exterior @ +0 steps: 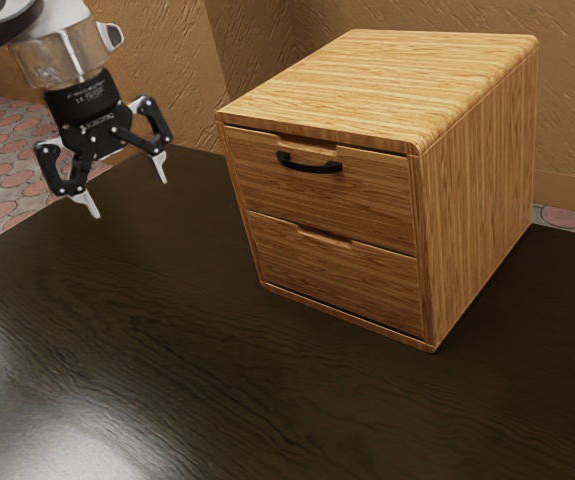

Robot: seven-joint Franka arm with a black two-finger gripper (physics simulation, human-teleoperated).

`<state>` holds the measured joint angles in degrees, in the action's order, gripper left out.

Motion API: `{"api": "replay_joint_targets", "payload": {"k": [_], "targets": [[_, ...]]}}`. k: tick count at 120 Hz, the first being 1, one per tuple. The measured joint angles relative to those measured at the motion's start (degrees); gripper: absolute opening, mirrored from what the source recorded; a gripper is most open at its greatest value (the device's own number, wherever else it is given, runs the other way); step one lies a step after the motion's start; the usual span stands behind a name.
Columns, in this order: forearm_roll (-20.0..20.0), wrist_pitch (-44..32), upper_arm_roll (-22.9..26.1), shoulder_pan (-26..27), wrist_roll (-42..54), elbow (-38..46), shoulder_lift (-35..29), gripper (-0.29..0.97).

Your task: Pull the drawer handle with one arm to open the drawer

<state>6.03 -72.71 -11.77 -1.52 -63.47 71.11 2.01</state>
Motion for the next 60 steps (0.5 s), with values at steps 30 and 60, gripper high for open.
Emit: {"api": "replay_joint_targets", "payload": {"k": [30, 60], "targets": [[0.3, -0.7, -0.3, 1.6, -7.1, -0.9, -0.2, 0.66], [0.7, -4.5, 6.0, -7.8, -13.5, -7.5, -2.8, 0.65]]}}
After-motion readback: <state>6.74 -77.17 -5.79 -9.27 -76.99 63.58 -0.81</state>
